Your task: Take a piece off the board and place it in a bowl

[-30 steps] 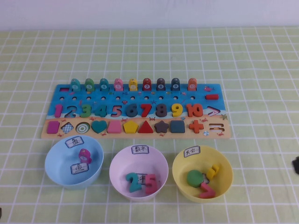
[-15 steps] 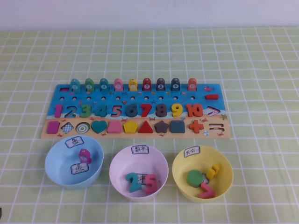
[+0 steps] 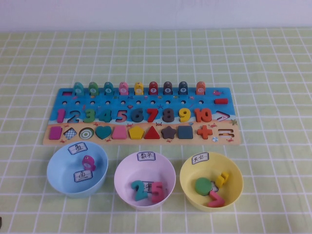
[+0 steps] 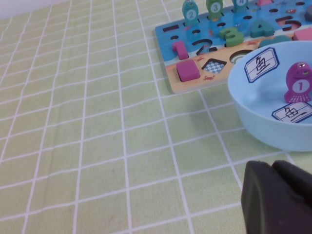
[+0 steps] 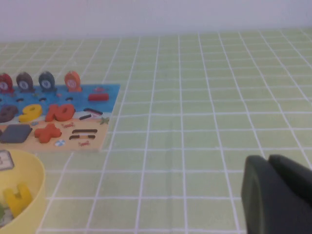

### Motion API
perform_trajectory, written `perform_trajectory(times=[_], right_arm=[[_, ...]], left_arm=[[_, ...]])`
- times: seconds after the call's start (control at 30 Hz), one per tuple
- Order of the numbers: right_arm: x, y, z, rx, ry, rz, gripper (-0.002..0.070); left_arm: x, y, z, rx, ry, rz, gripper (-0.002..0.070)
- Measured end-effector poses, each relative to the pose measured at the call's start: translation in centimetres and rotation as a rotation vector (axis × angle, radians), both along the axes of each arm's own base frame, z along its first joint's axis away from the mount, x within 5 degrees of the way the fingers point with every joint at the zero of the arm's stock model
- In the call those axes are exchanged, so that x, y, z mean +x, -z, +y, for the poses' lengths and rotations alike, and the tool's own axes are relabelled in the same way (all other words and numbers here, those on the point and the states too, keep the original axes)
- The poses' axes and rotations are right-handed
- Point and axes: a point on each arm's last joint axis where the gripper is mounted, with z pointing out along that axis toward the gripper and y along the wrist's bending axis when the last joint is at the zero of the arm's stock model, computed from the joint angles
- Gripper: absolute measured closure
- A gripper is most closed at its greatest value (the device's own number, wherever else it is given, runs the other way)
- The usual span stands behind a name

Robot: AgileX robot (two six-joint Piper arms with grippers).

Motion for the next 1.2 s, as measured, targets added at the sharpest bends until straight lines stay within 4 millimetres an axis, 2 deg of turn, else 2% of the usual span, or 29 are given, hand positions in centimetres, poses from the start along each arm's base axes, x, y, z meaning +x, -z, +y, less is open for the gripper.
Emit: perform_trajectory(times=[0.1,0.27,0.43,1.2], right_arm=[[0.2,1.5,-0.1,0.001,0.008,0.026,0.0692],[0.2,1.9,-0.5,-0.018,0.048,0.036,0.0692],[0.1,2.5,-1.0,0.036,0.124,0.106,0.0693],[0.1,2.6,-1.1,-0.048,0.116,0.114,0.0693]], left_arm=[[0.0,0.0,0.0,0.0,0.0,0.0,0.068],[0.0,0.0,0.0,0.0,0.0,0.0,0.068],[0.0,0.0,0.0,0.0,0.0,0.0,0.068],[0.0,0.0,0.0,0.0,0.0,0.0,0.068]])
